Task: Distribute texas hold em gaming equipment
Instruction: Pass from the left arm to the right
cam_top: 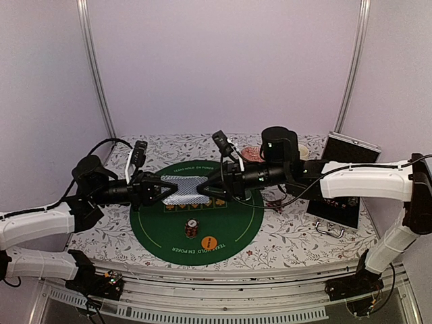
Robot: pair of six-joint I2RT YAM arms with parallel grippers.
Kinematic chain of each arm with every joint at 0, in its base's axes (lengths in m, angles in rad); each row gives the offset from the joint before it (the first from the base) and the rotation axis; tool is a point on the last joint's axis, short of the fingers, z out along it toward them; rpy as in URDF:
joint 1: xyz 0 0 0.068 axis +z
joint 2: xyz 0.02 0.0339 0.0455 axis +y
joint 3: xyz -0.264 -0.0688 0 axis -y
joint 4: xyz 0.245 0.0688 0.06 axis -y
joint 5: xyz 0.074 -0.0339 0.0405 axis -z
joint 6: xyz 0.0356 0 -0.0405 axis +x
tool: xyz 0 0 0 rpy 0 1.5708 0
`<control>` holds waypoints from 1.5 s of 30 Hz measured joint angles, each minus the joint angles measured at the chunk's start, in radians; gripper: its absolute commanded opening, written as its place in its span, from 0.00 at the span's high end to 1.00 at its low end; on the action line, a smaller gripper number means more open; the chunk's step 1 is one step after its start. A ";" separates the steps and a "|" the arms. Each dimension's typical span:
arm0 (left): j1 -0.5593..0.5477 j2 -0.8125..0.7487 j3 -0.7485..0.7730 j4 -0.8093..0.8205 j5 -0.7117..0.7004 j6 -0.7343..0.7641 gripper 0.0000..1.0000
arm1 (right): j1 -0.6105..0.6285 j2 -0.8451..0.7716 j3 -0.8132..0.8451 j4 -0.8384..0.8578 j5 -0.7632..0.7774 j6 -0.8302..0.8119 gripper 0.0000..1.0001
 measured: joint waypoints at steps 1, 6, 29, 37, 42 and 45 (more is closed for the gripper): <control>0.000 -0.004 0.000 0.000 0.000 0.000 1.00 | 0.000 0.014 0.008 0.001 -0.015 0.004 0.56; -0.002 -0.013 0.000 0.002 0.000 0.003 1.00 | 0.000 0.056 0.034 0.014 -0.077 0.025 0.67; -0.005 0.018 0.068 -0.104 -0.040 0.005 1.00 | 0.176 -0.138 0.073 -0.254 0.489 -0.758 0.01; -0.005 0.016 0.068 -0.116 -0.055 -0.013 1.00 | 0.211 0.001 0.166 -0.303 0.687 -1.072 0.01; -0.006 0.016 0.068 -0.120 -0.057 -0.020 1.00 | 0.211 0.026 0.173 -0.317 0.716 -1.139 0.01; -0.006 0.016 0.068 -0.121 -0.063 -0.028 1.00 | 0.211 0.026 0.173 -0.319 0.717 -1.161 0.02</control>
